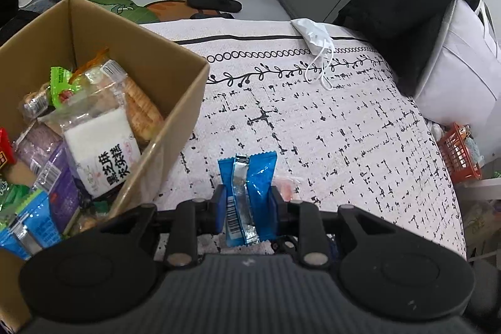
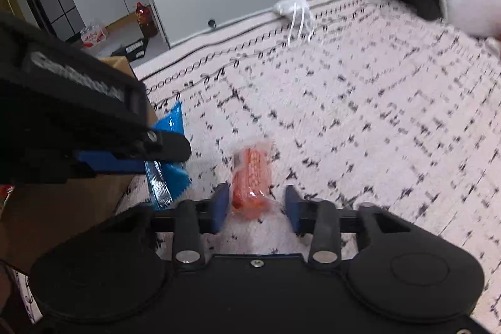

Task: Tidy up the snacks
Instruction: 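Carry both packets over the box and open both tools to release them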

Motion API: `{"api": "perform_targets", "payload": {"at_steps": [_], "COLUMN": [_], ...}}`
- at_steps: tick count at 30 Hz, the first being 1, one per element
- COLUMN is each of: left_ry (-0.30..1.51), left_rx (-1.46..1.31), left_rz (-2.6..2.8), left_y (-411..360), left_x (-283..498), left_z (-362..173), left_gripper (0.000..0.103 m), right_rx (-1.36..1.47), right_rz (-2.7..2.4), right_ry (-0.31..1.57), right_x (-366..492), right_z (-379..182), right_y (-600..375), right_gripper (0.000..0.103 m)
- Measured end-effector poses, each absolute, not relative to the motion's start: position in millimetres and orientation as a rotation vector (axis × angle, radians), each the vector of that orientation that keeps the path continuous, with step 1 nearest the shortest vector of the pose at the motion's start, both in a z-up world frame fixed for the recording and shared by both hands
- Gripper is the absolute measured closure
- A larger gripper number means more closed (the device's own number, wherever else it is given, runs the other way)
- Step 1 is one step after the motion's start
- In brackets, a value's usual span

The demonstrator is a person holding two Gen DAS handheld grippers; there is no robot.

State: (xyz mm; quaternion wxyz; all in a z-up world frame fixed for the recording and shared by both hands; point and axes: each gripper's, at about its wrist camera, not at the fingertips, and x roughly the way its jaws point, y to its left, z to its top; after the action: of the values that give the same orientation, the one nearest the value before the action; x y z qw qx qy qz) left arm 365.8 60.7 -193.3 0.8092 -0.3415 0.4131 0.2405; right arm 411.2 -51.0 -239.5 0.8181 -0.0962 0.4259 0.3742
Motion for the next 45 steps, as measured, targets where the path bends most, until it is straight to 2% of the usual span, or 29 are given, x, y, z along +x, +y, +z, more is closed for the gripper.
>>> {"api": "perform_targets", "payload": {"at_steps": [1, 5, 17, 30, 45], "left_ry": [0.881, 0.877, 0.847, 0.769, 0.707], "left_rx": [-0.729, -0.732, -0.705, -0.654, -0.625], "left_rz": [0.512, 0.507, 0.485, 0.458, 0.486], "left_y": [60.7, 59.4, 47.5, 33.0, 40.5], "left_x": [364.1, 357.5, 331.1, 300.9, 256.0], "left_z": [-191.6, -187.0, -162.1, -115.5, -86.8], "left_gripper": [0.077, 0.077, 0.077, 0.077, 0.077], "right_rx": [-0.196, -0.182, -0.155, -0.111, -0.119], "right_rz": [0.800, 0.801, 0.794, 0.812, 0.859], "right_ry": [0.920, 0.940, 0.914, 0.791, 0.696], "right_x": [411.7, 409.5, 395.1, 372.2, 339.4], "right_z": [-237.6, -228.7, -199.6, -147.0, -114.6], "right_y": [-52.3, -59.6, -70.6, -86.3, -87.6], "right_gripper": [0.078, 0.079, 0.079, 0.079, 0.079]}}
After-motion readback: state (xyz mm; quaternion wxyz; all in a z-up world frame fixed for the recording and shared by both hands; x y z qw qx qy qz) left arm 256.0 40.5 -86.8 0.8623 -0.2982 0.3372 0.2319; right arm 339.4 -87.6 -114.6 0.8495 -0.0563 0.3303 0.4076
